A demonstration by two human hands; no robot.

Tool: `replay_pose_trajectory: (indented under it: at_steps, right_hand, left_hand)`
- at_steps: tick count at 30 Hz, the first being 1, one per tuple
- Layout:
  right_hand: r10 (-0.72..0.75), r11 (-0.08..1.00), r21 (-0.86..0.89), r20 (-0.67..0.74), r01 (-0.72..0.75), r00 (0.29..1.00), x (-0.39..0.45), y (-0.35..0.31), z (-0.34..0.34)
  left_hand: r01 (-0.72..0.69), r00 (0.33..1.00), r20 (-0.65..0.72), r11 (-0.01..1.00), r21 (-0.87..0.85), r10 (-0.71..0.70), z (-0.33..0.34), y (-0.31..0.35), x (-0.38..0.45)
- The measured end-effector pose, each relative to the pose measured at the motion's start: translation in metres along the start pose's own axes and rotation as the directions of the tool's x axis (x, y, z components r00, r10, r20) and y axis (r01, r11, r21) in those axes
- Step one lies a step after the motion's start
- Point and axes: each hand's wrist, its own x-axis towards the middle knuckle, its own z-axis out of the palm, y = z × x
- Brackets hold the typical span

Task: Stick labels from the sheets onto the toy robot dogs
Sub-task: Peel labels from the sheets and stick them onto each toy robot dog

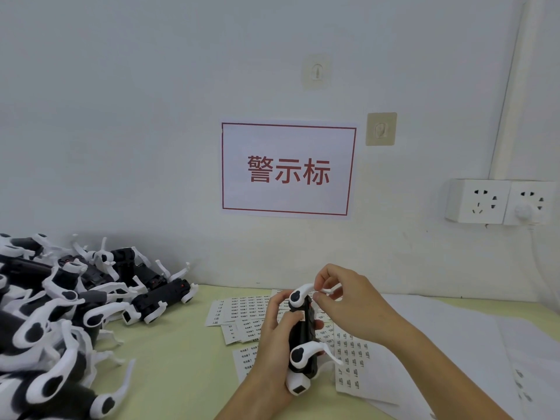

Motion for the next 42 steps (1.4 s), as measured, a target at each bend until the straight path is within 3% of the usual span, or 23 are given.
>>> replay_pose_trajectory:
  at_steps: [10, 14, 18, 22, 25, 29, 32, 39, 42]
  right_hand:
    - [0.061, 0.998, 0.031, -0.053, -0.059, 0.997, 0.0, -0.001, 0.008]
    - [0.145, 0.987, 0.067, 0.039, -0.148, 0.989, 0.0, 0.001, 0.011]
    - [0.21, 0.944, 0.226, 0.143, -0.239, 0.967, -0.001, 0.001, 0.011]
    - [0.225, 0.922, 0.292, 0.133, -0.255, 0.965, 0.0, 0.003, 0.007]
    - [0.27, 0.898, 0.344, 0.059, -0.274, 0.961, 0.003, 0.008, 0.006]
    - [0.356, 0.822, 0.503, -0.089, -0.266, 0.93, 0.006, 0.014, 0.005]
    - [0.399, 0.764, 0.589, -0.112, -0.263, 0.91, 0.005, 0.014, 0.011]
    - [0.372, 0.794, 0.526, -0.023, -0.305, 0.928, -0.009, 0.017, 0.022]
    - [0.324, 0.848, 0.461, -0.062, -0.261, 0.944, -0.021, 0.023, 0.019]
  left_hand:
    - [0.016, 0.998, 0.065, 0.999, -0.036, -0.014, -0.002, 0.0, -0.001]
    - [0.016, 0.995, 0.094, 1.0, -0.006, -0.015, -0.003, -0.002, 0.0]
    - [0.004, 0.993, 0.119, 1.0, -0.02, -0.002, -0.001, -0.001, -0.001]
    - [0.028, 0.991, 0.132, 0.999, -0.047, -0.021, 0.001, -0.002, -0.002]
    - [0.074, 0.995, 0.067, 0.996, -0.044, -0.071, -0.002, -0.002, -0.001]
    - [0.035, 0.999, -0.019, 0.999, -0.03, -0.036, -0.003, -0.003, 0.001]
    - [0.034, 0.994, -0.104, 0.999, -0.032, -0.038, -0.002, -0.005, 0.004]
    - [-0.03, 0.941, -0.338, 0.998, -0.06, 0.008, -0.006, -0.009, 0.013]
    - [-0.051, 0.935, -0.353, 0.998, -0.044, 0.032, -0.004, -0.01, 0.013]
